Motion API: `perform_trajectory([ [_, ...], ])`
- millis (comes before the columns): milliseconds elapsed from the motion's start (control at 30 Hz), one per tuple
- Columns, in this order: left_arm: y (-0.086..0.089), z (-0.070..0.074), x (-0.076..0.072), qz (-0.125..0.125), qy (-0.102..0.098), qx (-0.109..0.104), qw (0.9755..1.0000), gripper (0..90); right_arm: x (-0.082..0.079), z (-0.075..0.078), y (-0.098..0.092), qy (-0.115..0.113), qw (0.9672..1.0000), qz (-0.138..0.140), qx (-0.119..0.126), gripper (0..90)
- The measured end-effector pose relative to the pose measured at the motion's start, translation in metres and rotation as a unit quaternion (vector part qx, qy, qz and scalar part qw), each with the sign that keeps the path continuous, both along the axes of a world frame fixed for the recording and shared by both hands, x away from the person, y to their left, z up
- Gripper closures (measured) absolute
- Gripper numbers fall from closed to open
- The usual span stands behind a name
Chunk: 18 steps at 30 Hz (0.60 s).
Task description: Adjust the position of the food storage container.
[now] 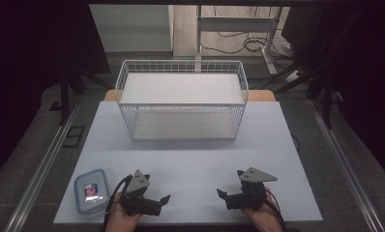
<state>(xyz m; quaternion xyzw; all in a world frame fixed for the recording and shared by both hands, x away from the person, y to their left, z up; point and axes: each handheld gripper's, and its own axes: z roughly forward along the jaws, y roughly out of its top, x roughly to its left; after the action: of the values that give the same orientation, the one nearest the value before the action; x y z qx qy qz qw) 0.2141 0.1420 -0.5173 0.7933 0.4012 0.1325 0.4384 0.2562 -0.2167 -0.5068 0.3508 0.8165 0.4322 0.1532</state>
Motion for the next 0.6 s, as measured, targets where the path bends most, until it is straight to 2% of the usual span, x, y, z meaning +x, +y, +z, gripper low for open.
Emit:
perform_trajectory([
  [67, 0.001, 0.0, 0.0, -0.004, 0.0, -0.007, 1.0, 0.5, 0.0, -0.002, 0.0, -0.001, 1.0, 0.0, -0.009, 0.0],
  [133, 0.001, 0.0, 0.0, -0.005, -0.001, -0.004, 1.0, 0.4, 0.0, -0.002, 0.0, 0.0, 0.9999, -0.005, -0.012, 0.0],
  [233, 0.002, 0.0, 0.001, -0.001, 0.003, 0.001, 1.0, 0.0, 0.0, 0.001, -0.001, -0.001, 1.0, -0.006, -0.004, 0.0],
  [333, 0.005, 0.004, 0.002, -0.001, 0.006, -0.011, 0.9999, 0.0, 0.001, 0.001, -0.002, 0.004, 1.0, -0.005, -0.001, 0.0],
  [433, 0.006, 0.005, 0.002, 0.0, 0.003, -0.007, 1.0, 0.1, 0.001, 0.001, -0.002, 0.006, 1.0, -0.005, 0.0, 0.0],
  [500, 0.006, 0.006, 0.002, -0.001, 0.005, -0.006, 1.0, 1.8, 0.001, 0.001, -0.003, 0.003, 1.0, -0.007, -0.002, 0.0],
  [600, 0.011, 0.011, 0.0, -0.025, 0.009, -0.012, 0.9996, 10.0, 0.001, 0.002, -0.003, 0.003, 1.0, -0.008, 0.002, 0.0],
])
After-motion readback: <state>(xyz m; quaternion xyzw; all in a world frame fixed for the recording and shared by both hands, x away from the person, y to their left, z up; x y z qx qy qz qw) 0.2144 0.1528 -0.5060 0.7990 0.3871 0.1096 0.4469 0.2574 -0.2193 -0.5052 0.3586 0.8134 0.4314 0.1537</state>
